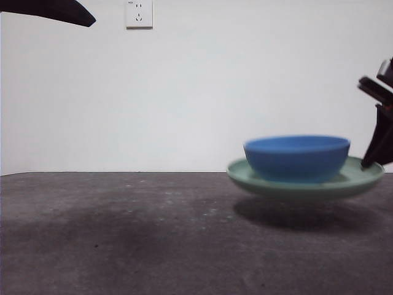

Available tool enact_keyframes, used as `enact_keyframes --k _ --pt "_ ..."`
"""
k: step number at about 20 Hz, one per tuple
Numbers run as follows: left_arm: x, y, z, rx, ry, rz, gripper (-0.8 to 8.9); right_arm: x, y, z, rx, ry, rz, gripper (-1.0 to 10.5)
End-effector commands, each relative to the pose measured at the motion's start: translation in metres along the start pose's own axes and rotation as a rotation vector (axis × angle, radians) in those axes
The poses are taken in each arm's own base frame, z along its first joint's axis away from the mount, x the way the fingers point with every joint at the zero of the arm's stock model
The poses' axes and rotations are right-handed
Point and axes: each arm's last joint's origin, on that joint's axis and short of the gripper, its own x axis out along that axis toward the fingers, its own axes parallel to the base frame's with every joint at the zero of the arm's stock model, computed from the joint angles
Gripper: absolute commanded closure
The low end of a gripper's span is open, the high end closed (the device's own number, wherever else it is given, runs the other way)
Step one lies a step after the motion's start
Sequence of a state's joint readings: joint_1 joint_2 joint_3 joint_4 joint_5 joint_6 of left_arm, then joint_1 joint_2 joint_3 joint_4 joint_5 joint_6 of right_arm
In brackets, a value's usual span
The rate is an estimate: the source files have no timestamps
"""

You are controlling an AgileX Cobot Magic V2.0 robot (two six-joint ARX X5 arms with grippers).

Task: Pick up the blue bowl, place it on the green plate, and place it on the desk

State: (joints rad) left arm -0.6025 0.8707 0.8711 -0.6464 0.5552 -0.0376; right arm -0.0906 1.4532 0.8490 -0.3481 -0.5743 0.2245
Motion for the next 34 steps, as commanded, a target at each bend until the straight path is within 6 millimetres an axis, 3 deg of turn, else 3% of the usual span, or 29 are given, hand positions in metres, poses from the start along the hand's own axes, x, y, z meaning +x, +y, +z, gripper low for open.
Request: enact_keyframes --k 1,5,8,13,17,22,27,34 --pt "0.001 -0.001 0.003 0.026 -0.006 -0.01 5.01 -0.007 0.009 0.007 0.026 -0.042 0.054 9.3" --pt "0.001 -0.001 0.003 0.027 -0.007 -0.01 5.02 -0.01 0.023 0.008 0.033 -0.065 0.105 9.3" --pt "0.001 -0.001 0.003 0.027 -0.006 -0.01 5.02 -0.002 0.043 0.005 0.014 -0.053 0.147 9.3" --pt "0.001 -0.001 0.003 0.028 -0.006 -0.01 5.02 0.022 0.08 -0.006 -0.03 -0.043 0.157 9.3" --pt "0.001 -0.001 0.003 0.027 -0.006 -0.01 5.01 0.048 0.098 -0.017 -0.033 -0.013 0.166 9.3" --pt "0.001 -0.001 0.002 0.026 -0.004 -0.01 5.02 0.084 0.101 -0.026 -0.002 0.025 0.162 9.3" --pt "0.001 -0.001 0.002 0.024 -0.001 -0.01 5.01 0.112 0.088 -0.036 0.032 0.083 0.107 9.3" --pt "0.001 -0.001 0.0 0.023 0.014 -0.01 5.01 0.119 0.086 -0.039 0.03 0.099 0.103 9.3"
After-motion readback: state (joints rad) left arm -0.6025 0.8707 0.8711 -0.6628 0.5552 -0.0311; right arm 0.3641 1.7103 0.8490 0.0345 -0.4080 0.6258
